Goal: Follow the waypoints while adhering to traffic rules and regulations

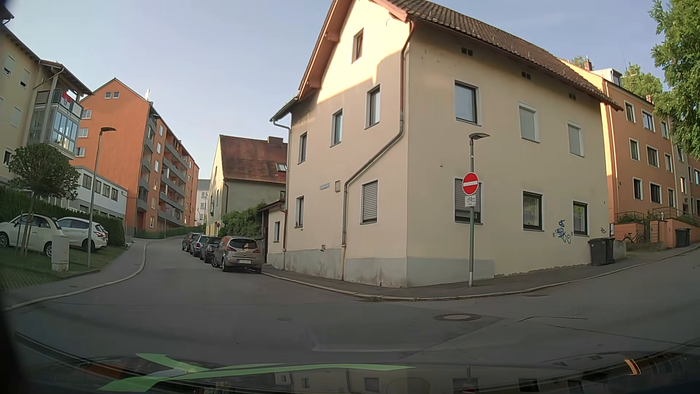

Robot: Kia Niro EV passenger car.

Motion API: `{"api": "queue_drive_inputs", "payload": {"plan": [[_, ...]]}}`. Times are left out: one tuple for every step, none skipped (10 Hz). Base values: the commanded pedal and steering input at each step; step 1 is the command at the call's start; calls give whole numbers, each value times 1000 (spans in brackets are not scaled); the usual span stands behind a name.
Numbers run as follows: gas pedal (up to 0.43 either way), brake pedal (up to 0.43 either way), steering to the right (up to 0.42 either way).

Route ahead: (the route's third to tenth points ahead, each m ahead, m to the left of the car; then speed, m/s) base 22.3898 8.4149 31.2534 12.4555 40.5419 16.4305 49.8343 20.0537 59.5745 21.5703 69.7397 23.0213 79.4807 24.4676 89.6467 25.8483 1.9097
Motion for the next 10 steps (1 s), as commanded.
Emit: {"api": "queue_drive_inputs", "payload": {"plan": [[118, 0, -194], [118, 0, -195], [110, 0, -194], [110, 0, -195], [98, 0, -196], [98, 0, -200], [98, 0, -207], [98, 0, -212], [87, 0, -218], [59, 0, -228]]}}
